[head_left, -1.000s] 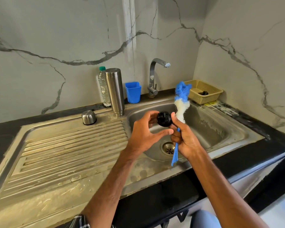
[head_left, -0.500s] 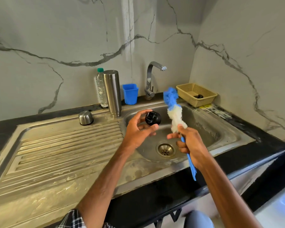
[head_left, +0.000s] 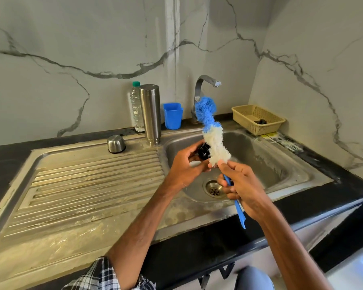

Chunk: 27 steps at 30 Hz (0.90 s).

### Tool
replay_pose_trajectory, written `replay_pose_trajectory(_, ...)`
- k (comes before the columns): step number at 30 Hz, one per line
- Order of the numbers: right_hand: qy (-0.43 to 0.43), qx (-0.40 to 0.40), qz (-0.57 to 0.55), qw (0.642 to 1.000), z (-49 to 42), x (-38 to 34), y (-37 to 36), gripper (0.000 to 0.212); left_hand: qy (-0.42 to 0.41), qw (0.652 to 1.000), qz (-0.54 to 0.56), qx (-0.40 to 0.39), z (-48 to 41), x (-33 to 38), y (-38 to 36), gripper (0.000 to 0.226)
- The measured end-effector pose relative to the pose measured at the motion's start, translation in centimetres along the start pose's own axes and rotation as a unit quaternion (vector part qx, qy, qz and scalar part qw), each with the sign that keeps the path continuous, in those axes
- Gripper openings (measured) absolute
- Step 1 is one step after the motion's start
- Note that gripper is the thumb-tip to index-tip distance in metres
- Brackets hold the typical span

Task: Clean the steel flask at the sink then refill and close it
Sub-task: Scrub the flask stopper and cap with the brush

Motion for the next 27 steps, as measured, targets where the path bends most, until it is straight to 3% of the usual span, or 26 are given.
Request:
replay_pose_trajectory(6, 0.005, 0.049, 0.052, 0.997, 0.0, 0.3, 0.0, 0.037, -0.038, 0.996, -0.069, 0.032, 0.1, 0.0, 0.7, 0.052)
replay_pose_trajectory(11, 0.005, -0.006, 0.05, 0.999, 0.2, -0.8, -0.8, 0.031, -0.075, 0.993, -0.089, 0.017, 0.1, 0.6, 0.8, 0.06)
replay_pose_trajectory(15, -0.006, 0.021, 0.123, 0.992, 0.0, -1.3, -0.5, 0.037, -0.083, 0.991, -0.101, 0.012, 0.1, 0.6, 1.1, 0.061)
replay_pose_trajectory(21, -0.035, 0.034, 0.117, 0.992, 0.0, -0.8, -0.1, 0.037, -0.05, 0.996, -0.077, -0.017, 0.3, 0.4, 1.1, 0.062)
replay_pose_trajectory(27, -0.026, 0.026, 0.1, 0.994, 0.5, -0.1, -0.6, 0.034, -0.04, 0.995, -0.086, 0.016, 0.3, -0.1, 1.2, 0.058)
Point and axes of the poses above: each hand's wrist, its own z-axis away from the middle knuckle, its own y-axis out of the back of the hand, x = y × z, the point moved 3 cm from there along -z, towards the middle knuckle, and after that the axes turned 7 degrees about -z, right-handed, at the moved point
